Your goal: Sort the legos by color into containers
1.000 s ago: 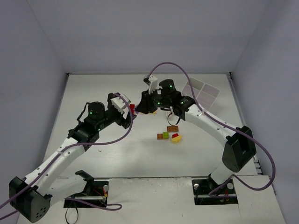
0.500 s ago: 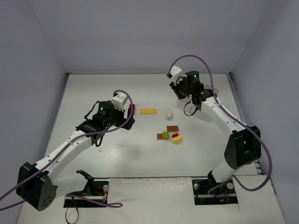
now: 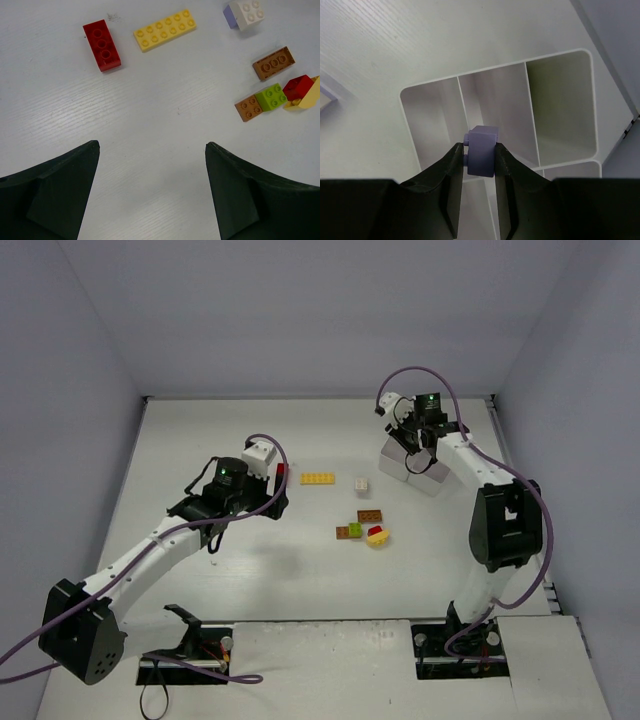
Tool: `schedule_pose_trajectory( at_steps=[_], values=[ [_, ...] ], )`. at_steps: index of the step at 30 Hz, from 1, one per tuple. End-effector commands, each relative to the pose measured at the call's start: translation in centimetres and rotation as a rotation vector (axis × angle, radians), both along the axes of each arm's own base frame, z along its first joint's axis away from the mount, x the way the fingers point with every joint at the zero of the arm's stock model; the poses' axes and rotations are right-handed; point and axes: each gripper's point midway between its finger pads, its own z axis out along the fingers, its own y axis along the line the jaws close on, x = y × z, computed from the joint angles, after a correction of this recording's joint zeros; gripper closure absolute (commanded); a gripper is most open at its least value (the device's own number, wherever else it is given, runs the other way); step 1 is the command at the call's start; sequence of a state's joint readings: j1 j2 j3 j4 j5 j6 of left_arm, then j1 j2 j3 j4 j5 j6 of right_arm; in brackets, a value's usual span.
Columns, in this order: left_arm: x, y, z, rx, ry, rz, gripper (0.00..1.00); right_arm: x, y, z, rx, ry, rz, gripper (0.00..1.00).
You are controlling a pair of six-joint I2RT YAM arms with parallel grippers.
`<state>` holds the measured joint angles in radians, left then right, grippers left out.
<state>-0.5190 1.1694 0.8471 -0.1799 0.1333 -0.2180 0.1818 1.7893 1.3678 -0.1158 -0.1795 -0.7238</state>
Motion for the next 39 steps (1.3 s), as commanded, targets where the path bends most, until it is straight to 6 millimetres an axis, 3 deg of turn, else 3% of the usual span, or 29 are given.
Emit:
schedule_pose_trajectory(
  at_steps=[1,11,19,22,28,32,35,39],
  values=[
    [1.3,-0.5,2.9,-0.049,-0.075,0.006,0.20,1.7,-0.2,2.4,-0.001,-0.072,0.011,0.90],
    [1.2,-0.7,2.8,-0.046,-0.072,-0.010,0.20,2.8,-1.3,2.2,-0.024,-0.079,-0.020,0.86],
    [1.1,-1.0,2.6,-0.053,-0.061,-0.025,0.20,3.0,-1.5,1.9,-0.021,-0.071,-0.036,0.71],
    [1.0,-1.2,2.5,-0.064,-0.051,-0.033,0.20,3.0,-1.3,2.6,0.002,-0.084,-0.046,0.58],
    [1.0,-1.8,3.5,-0.092,-0.046,-0.034,0.20,2.5,-1.1,5.5,0.051,-0.134,-0.065,0.56],
    [1.1,-2.0,4.7,-0.116,-0.033,-0.013,0.20,1.9,-0.7,8.6,0.151,-0.181,-0.126,0.56],
    [1.4,-2.0,4.9,-0.125,0.005,0.026,0.17,0.7,0.5,10.4,0.307,-0.183,-0.195,0.57],
    [1.7,-1.8,3.9,-0.115,0.064,0.071,0.14,-2.1,3.7,10.6,0.507,-0.122,-0.279,0.57]
  ],
)
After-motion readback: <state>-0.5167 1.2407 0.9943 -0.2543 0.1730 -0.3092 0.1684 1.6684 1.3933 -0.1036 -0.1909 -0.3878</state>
